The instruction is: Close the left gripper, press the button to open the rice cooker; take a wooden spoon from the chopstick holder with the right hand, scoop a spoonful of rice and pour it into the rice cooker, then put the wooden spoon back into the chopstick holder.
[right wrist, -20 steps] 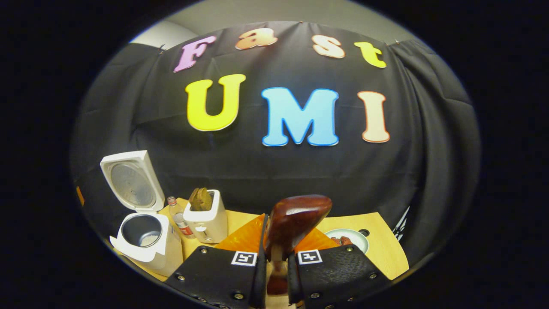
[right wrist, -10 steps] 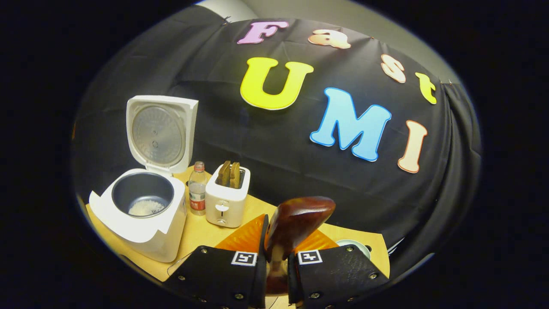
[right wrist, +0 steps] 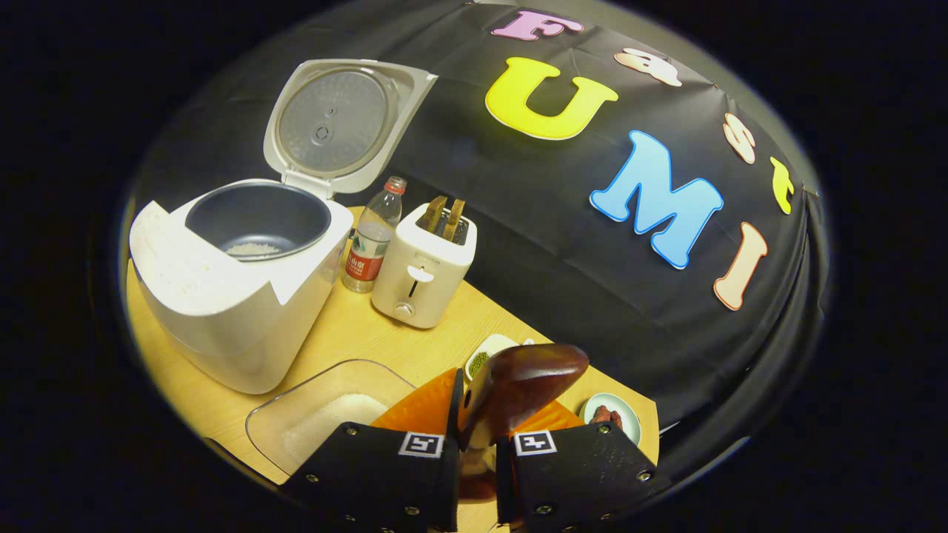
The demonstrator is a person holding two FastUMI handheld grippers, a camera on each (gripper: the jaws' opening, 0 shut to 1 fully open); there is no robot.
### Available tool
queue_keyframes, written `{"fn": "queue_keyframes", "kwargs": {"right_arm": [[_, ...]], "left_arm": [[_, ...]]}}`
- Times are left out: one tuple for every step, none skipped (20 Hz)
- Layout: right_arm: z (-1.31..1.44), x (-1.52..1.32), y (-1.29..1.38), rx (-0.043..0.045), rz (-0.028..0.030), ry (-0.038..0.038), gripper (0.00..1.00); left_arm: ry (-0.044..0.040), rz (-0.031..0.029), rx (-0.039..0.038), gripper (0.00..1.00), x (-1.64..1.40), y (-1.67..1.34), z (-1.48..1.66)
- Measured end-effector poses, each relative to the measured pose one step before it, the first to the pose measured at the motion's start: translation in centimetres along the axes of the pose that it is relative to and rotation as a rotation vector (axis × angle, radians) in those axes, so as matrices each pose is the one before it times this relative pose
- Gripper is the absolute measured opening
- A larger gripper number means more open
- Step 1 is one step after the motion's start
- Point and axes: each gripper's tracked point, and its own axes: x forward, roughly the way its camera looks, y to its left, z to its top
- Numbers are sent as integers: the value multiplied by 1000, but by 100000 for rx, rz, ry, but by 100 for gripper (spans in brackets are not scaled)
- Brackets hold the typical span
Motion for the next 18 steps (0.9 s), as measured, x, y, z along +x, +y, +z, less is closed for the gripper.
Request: {"fn": "queue_keyframes", "kwargs": {"right_arm": [[-778,70,339,-940,-14,1351,20],[-634,154,202,-102,77,1146,20],[-619,167,356,588,1001,1735,21],[-660,408,497,1072,1052,1433,21],[-89,175,287,860,287,278,21],[373,107,283,781,905,8,21],[-162,90,375,1231,1282,615,21],[-327,98,747,1703,1601,814,20],[-24,-176,726,893,779,39,21],[-4,-3,613,1219,1319,405,21],[-28,49,515,1761,1269,461,21],[-72,-12,519,1977,1388,679,21],[-14,125,462,1498,803,312,21],[147,-9,371,801,274,-75,21],[-27,-90,209,1260,462,342,21],[31,-47,141,1543,783,372,21],[-14,-37,307,1657,827,322,21],[60,-103,352,2129,664,220,21]], "left_arm": [[233,221,72,95,-12,38,-186],[323,326,126,96,249,163,-189],[148,223,10,97,91,154,-75],[106,111,-119,98,-90,81,-39],[539,191,137,97,-6,59,-177],[423,-21,51,96,83,76,-259],[335,217,184,96,33,115,-93],[231,120,242,96,40,87,-162],[198,187,316,96,-63,225,53],[48,57,252,95,-55,85,-25],[-63,118,302,95,7,101,222],[-295,300,399,95,-71,295,17],[-64,228,430,95,-73,165,91],[-79,414,298,95,-63,293,-56],[213,249,102,95,60,268,-83],[324,162,-82,95,71,218,-190],[320,257,-196,96,-138,286,10],[441,165,-54,96,0,208,-249]]}}
